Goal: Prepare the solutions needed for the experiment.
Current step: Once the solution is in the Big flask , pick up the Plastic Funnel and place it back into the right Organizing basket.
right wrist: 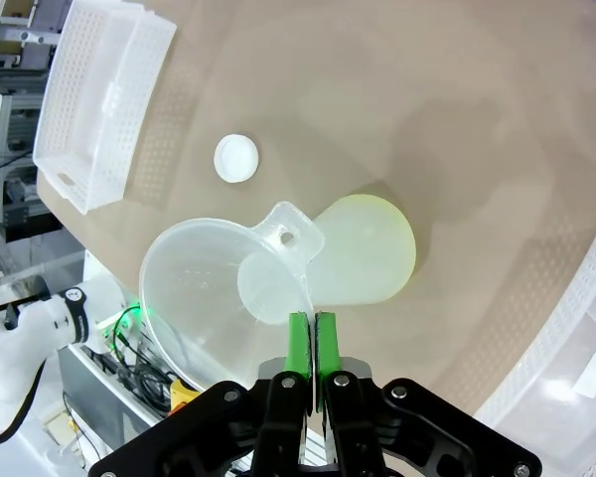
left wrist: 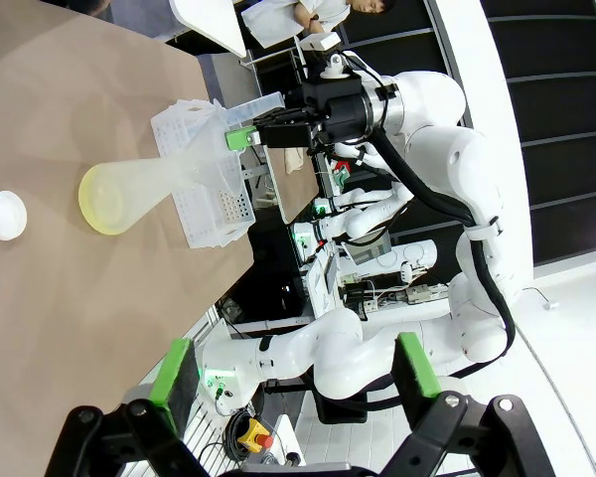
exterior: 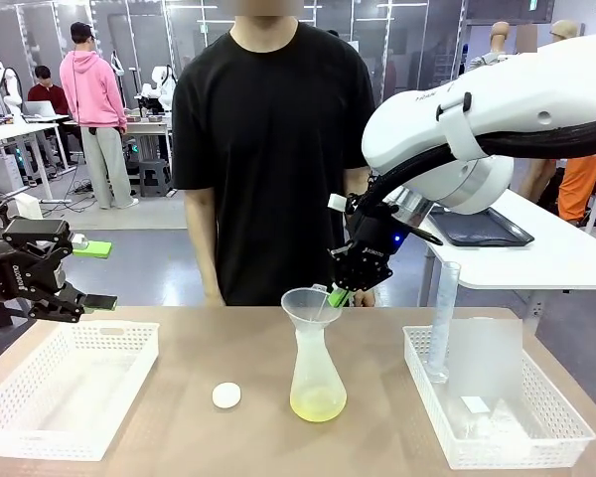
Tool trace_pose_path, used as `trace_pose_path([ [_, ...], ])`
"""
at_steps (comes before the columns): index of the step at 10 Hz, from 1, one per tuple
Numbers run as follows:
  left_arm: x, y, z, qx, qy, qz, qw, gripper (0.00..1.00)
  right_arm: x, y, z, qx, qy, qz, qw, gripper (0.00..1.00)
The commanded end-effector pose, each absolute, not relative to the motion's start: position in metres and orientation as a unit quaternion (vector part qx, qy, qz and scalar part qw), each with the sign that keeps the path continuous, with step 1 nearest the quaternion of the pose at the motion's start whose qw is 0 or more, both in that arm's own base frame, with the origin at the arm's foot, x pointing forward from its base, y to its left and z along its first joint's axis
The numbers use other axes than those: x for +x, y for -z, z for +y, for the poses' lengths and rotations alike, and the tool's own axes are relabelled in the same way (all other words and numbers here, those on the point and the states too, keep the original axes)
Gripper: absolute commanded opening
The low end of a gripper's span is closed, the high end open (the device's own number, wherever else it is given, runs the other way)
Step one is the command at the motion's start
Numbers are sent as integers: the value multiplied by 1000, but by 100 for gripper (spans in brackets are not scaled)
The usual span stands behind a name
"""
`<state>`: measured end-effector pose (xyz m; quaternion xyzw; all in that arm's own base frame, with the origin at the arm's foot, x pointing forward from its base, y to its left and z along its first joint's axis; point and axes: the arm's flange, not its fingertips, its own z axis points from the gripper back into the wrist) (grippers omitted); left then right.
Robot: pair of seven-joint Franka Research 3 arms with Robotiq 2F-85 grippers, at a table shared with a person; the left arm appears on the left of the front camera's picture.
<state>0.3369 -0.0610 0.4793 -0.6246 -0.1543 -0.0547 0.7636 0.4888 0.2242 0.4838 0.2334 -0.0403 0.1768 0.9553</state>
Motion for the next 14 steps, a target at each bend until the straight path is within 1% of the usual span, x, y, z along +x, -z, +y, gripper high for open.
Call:
trace_pose_path([
  [1,338,-481,-63,-636,53,-156,754,100,472,-508,189,206,-155,-48,965,0],
  [4,338,-481,-63,-636,53,-156,754,100,466,-519,180,212,-150,-50,964,0],
  [5,338,-481,-63,-636,53,-156,754,100,464,-520,185,226,-157,-49,960,0],
  [8,338,-481,-63,-636,53,-156,754,100,464,-525,200,257,-175,-65,948,0],
  [14,338,-481,-63,-636,53,-156,754,100,458,-535,216,273,-179,-98,940,0],
])
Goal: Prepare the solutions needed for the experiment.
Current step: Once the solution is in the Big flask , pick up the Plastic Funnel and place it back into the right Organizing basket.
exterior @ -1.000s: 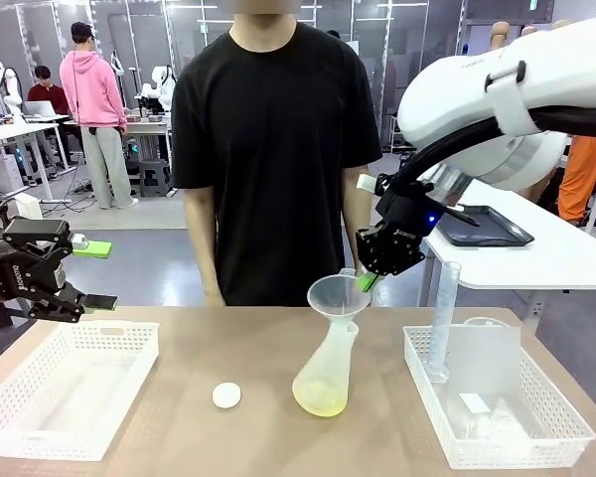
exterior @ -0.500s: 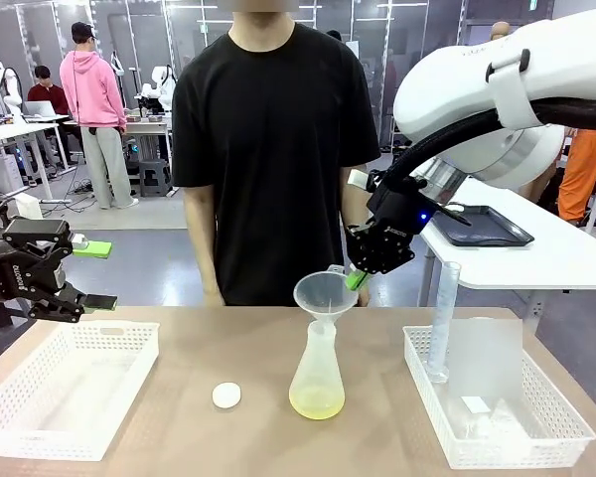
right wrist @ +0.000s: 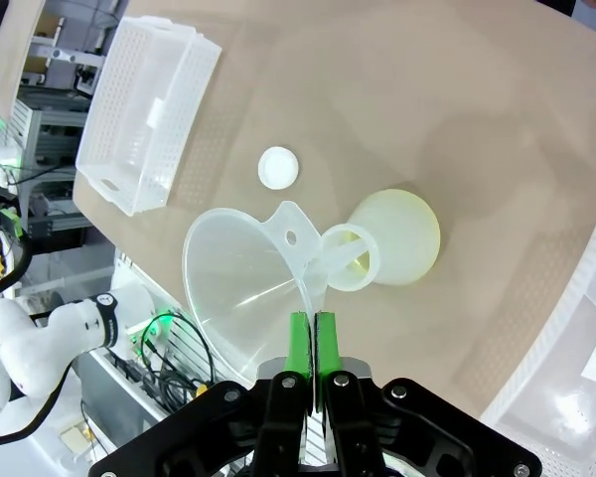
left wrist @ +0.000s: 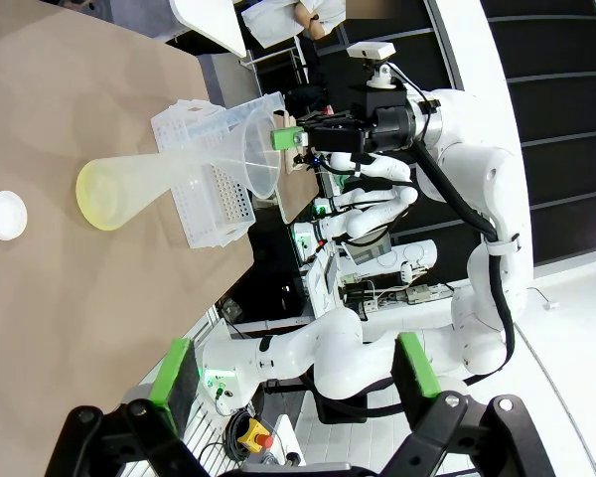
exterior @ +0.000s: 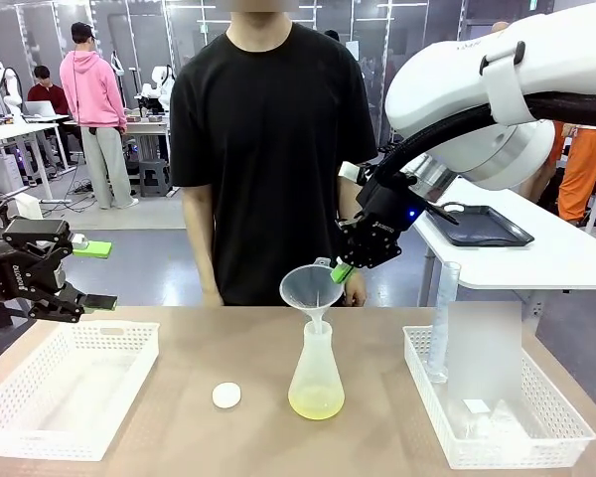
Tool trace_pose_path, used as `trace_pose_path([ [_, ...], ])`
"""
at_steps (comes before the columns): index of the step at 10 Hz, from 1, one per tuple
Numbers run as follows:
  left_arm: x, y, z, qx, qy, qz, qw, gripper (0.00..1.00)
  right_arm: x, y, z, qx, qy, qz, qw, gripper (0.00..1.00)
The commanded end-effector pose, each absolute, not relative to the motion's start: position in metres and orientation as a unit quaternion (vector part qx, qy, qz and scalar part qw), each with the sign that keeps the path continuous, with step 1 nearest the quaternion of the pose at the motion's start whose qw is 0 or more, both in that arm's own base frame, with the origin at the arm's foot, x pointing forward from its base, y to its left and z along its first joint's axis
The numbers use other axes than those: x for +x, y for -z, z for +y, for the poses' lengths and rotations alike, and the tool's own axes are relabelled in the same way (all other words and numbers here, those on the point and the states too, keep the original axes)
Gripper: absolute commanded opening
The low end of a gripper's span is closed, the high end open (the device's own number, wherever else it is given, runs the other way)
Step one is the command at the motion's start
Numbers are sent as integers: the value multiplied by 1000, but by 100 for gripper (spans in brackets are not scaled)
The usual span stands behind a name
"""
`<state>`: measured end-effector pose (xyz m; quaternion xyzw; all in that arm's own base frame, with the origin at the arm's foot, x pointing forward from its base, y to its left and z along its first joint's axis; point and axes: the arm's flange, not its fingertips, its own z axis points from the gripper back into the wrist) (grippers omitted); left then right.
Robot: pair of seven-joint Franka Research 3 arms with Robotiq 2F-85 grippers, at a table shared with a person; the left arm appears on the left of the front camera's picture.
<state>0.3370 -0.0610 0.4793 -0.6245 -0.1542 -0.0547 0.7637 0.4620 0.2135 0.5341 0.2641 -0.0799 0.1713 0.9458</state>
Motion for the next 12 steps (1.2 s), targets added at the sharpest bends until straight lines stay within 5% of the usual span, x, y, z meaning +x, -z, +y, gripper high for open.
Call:
trace_pose_path([
  [1,338,-481,-63,-636,53,-156,754,100,455,-540,217,268,-178,-107,941,0],
  [5,338,-481,-63,-636,53,-156,754,100,439,-567,232,261,-188,-150,935,0],
  [6,338,-481,-63,-636,53,-156,754,100,420,-622,157,264,-188,-157,933,0],
  [12,338,-481,-63,-636,53,-156,754,100,392,-652,109,271,-140,-168,937,0],
])
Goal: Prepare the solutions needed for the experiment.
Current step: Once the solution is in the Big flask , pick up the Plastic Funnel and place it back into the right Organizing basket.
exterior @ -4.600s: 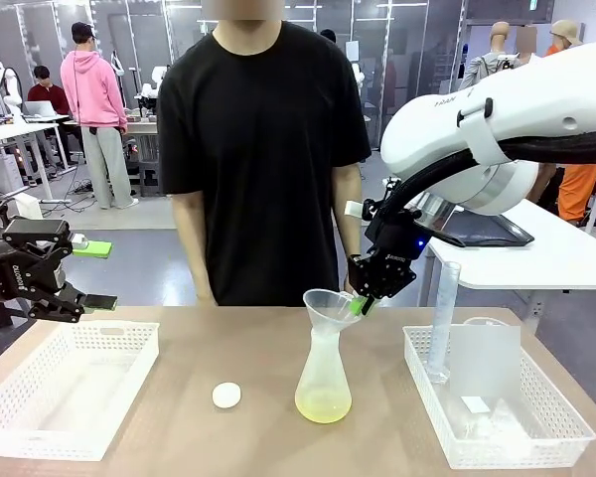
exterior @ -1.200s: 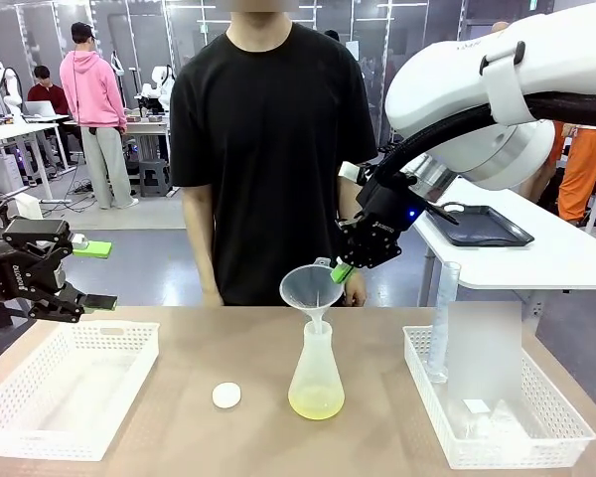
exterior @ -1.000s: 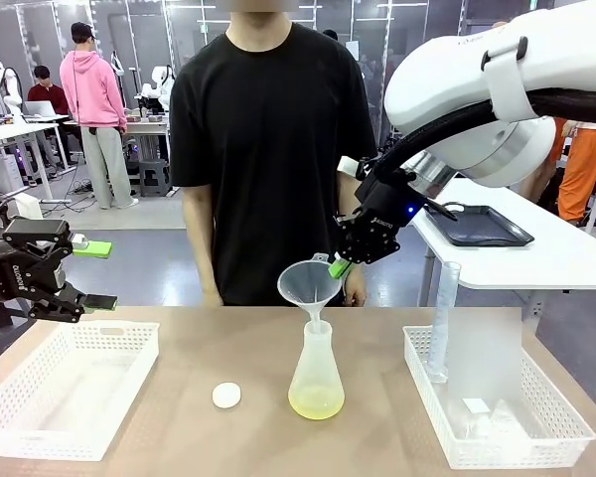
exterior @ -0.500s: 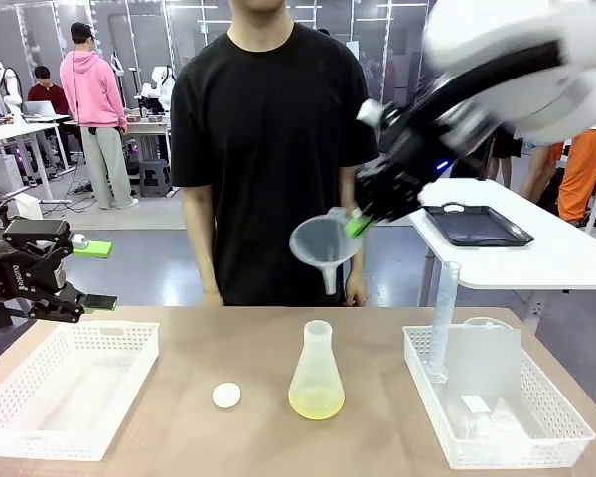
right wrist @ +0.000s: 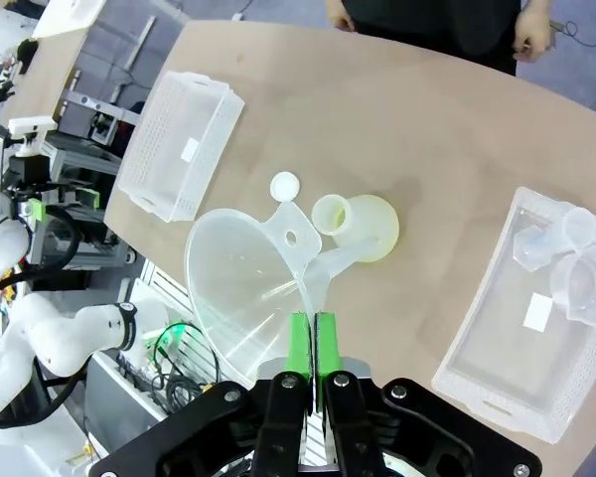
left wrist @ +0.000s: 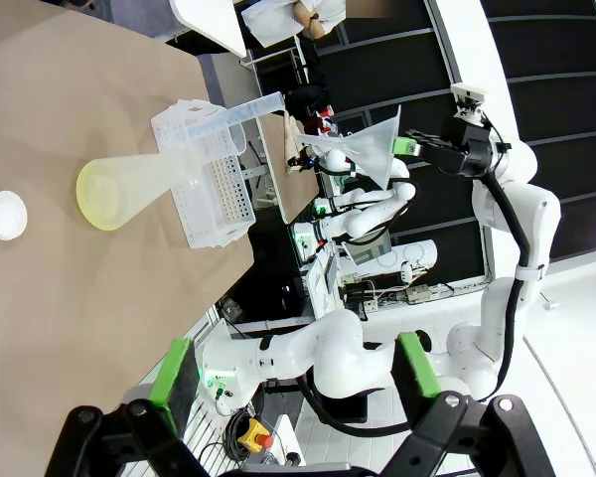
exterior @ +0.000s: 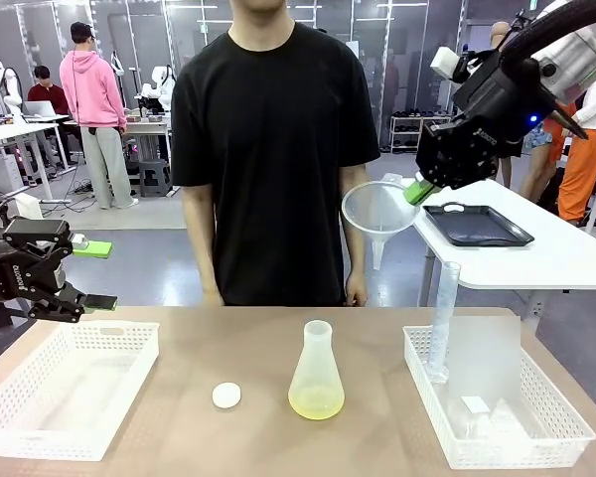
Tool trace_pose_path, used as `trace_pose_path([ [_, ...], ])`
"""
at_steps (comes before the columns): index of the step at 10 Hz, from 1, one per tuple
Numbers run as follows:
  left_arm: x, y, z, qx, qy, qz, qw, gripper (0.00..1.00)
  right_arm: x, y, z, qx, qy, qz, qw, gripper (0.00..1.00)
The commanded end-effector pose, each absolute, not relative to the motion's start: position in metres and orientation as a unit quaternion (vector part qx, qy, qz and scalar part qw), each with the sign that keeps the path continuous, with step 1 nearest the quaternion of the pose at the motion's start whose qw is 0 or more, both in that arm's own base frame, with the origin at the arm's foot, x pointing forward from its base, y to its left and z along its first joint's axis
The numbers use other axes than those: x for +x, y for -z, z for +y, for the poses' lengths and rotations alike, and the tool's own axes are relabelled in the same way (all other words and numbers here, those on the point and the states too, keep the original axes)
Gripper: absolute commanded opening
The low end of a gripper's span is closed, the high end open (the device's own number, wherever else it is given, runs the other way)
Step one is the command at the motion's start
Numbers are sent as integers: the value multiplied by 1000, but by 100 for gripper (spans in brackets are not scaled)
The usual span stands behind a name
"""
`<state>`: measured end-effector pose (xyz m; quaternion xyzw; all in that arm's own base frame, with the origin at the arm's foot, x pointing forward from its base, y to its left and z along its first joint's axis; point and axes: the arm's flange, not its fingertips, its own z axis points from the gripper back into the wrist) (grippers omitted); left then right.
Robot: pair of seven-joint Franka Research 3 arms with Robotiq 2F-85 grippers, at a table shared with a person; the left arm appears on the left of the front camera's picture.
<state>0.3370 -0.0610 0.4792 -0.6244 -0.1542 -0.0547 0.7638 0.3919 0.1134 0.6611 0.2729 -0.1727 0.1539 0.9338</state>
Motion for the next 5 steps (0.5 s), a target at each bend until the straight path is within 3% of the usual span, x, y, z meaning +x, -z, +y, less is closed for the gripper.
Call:
trace_pose_path([
  [1,338,-481,-63,-636,53,-156,754,100,392,-648,97,263,-130,-164,942,0],
  [4,338,-481,-63,-636,53,-156,754,100,385,-630,64,273,-89,-148,946,0],
  [5,338,-481,-63,-636,53,-156,754,100,396,-640,83,265,-120,-161,943,0],
])
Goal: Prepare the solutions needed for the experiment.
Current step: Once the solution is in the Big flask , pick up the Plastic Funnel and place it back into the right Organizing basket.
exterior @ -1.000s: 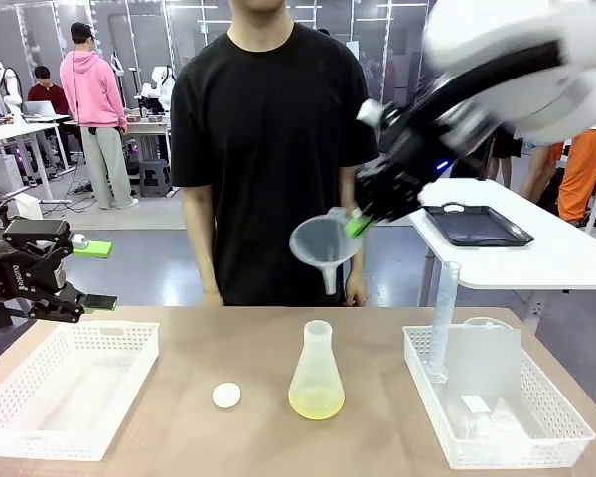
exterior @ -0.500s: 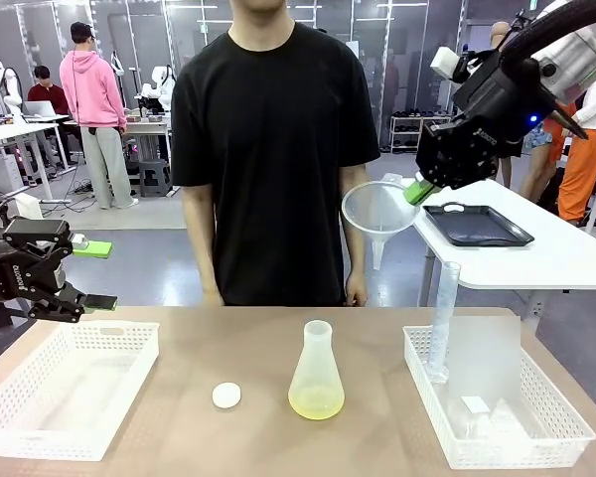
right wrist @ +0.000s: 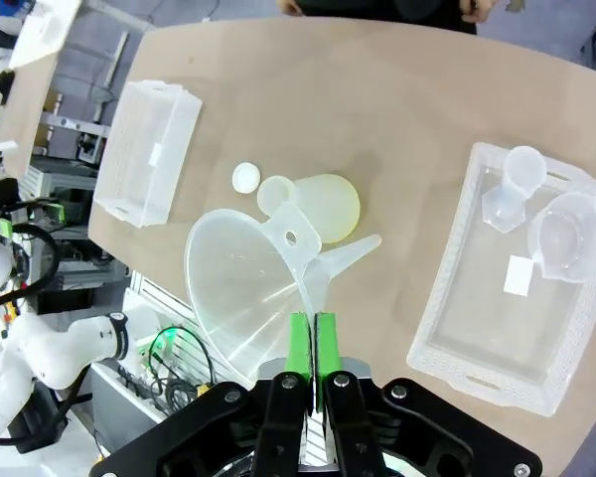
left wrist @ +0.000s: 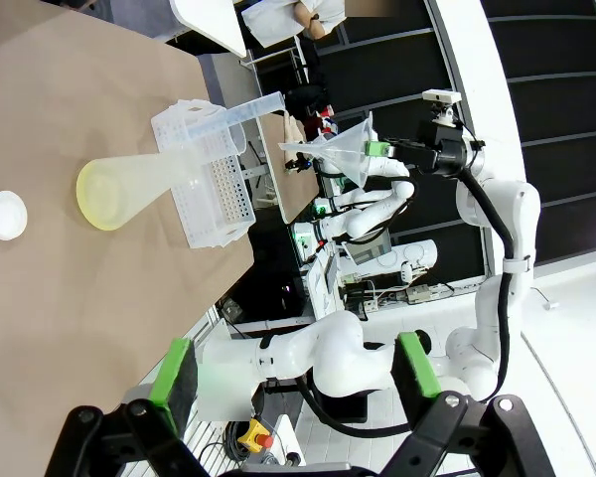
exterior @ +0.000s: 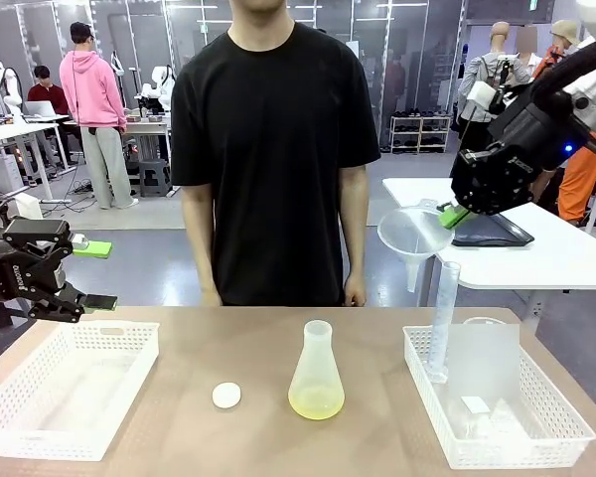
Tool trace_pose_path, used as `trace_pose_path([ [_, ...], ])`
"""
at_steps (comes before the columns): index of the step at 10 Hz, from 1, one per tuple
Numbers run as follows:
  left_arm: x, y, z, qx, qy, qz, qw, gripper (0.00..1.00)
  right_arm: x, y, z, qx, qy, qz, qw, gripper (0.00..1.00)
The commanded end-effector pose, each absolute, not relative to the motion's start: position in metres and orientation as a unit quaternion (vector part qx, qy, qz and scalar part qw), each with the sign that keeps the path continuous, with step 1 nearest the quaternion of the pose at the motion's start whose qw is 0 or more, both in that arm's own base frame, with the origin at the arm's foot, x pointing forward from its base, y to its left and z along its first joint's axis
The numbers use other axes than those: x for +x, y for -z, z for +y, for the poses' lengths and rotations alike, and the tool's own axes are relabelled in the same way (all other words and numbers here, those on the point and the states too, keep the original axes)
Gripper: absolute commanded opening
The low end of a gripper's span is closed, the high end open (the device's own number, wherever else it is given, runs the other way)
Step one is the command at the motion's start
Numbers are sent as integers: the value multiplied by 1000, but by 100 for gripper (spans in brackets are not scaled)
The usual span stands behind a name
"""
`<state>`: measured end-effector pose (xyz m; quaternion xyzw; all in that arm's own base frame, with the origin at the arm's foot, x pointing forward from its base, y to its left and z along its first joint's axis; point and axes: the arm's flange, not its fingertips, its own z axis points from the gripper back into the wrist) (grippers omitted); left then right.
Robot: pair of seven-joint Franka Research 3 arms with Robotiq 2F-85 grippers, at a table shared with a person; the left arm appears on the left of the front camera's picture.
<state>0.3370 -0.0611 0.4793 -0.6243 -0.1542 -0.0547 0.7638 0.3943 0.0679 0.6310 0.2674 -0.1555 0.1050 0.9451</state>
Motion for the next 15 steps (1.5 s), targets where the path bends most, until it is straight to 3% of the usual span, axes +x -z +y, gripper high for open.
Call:
trace_pose_path([
  [1,338,-481,-63,-636,53,-156,754,100,396,-640,83,265,-120,-161,943,0],
  [7,338,-481,-63,-636,53,-156,754,100,393,-640,82,266,-122,-160,943,4],
  [8,338,-481,-63,-636,53,-156,754,100,387,-623,65,224,-93,-142,960,4],
  [11,338,-481,-63,-636,53,-156,754,100,368,-576,31,194,2,-79,978,4],
  [15,338,-481,-63,-636,53,-156,754,100,373,-506,3,115,167,-30,979,4],
])
